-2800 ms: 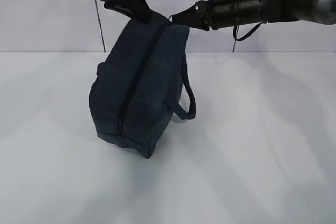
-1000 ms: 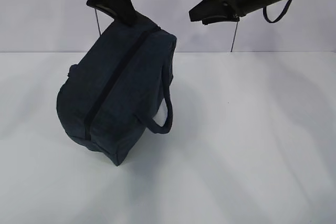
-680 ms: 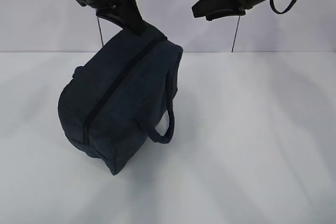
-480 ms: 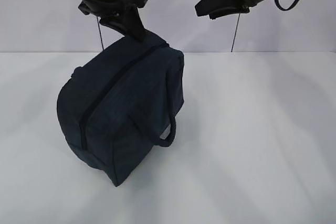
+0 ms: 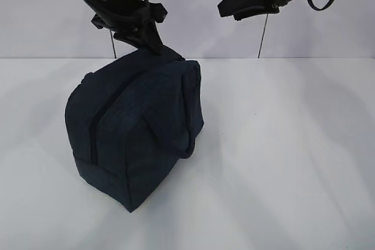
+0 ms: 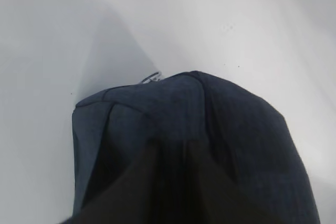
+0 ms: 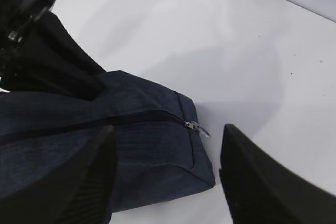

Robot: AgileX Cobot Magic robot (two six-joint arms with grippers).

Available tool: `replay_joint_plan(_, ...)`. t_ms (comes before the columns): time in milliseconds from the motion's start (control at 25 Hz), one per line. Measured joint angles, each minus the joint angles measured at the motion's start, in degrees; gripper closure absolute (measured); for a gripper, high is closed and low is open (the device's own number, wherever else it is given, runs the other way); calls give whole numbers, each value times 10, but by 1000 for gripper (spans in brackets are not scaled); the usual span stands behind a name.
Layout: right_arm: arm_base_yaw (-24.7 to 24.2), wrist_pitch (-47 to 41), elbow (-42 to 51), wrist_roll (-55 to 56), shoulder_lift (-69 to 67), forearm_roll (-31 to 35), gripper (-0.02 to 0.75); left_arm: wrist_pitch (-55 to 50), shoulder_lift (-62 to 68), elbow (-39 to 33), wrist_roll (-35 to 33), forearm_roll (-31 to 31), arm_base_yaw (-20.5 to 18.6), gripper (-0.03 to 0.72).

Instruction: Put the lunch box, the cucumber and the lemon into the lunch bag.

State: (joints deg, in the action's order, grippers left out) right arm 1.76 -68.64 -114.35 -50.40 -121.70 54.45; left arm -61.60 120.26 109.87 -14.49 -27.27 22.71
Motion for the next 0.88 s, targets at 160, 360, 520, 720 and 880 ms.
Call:
replay_joint_plan(160, 0, -1, 0, 2, 0, 0, 249, 5, 0, 0, 0, 0, 0, 407)
replay_joint_plan(360, 0, -4, 0, 10, 0, 0, 249, 5, 0, 0, 5, 0, 0, 146)
replay_joint_plan(520, 0, -10, 0, 37, 1, -17, 249, -23, 0, 0, 19, 0, 0, 115)
replay_joint_plan(720, 6, -13, 0, 126, 17, -114, 249, -79, -21, 0, 52, 47, 0, 111)
replay_joint_plan(880, 30, -16, 0, 218, 43, -209, 249, -87, -69, 0, 91, 98, 0, 114)
